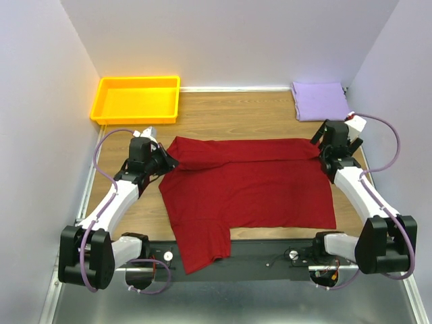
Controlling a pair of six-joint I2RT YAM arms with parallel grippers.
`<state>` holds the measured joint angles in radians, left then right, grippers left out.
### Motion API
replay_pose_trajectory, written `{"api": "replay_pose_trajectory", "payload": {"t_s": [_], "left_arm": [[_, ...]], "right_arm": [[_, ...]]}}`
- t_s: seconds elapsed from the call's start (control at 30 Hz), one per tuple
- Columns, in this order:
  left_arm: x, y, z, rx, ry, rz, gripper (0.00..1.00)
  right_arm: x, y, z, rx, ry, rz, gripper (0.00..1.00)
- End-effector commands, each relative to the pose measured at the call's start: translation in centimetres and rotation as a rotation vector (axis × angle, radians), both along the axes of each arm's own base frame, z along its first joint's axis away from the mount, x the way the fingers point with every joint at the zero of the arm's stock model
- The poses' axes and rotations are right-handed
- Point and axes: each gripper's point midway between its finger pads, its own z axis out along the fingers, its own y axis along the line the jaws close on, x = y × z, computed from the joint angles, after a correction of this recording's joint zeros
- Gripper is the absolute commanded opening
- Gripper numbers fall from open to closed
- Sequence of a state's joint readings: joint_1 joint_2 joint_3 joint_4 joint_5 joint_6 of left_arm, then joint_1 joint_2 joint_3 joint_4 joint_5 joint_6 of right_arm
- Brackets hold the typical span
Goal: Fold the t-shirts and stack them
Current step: Fold the tshirt
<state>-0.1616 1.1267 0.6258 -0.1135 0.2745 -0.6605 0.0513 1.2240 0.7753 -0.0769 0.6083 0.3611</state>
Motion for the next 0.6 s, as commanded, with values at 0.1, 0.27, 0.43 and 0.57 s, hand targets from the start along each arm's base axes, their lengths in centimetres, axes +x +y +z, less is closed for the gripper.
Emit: {"api": "replay_pose_trajectory", "payload": {"t_s": [0.1,0.27,0.43,0.57], "left_arm": [[0.2,-0.6,0.4,-0.007,-0.025,-0.032,0.00],[0.1,-0.5,0.4,-0.008,-0.025,-0.026,0.00],[0.1,-0.5,0.1,-0.008,-0.018,-0.023,0.00],[0.1,-0.5,0.1,-0.008,-0.017,-0.023,0.00]], "right_arm": [[0.8,2.0,-3.6,0.432,-0.083,-0.056,0.94],[1.4,1.1,-5.3,0.706,-0.190,-0.134,0.89],[2.3,1.0,-6.5,0.818,-0.223,-0.171,0.86],[2.8,1.0,-7.7,0.898,-0.251,-0.215,0.81]]}}
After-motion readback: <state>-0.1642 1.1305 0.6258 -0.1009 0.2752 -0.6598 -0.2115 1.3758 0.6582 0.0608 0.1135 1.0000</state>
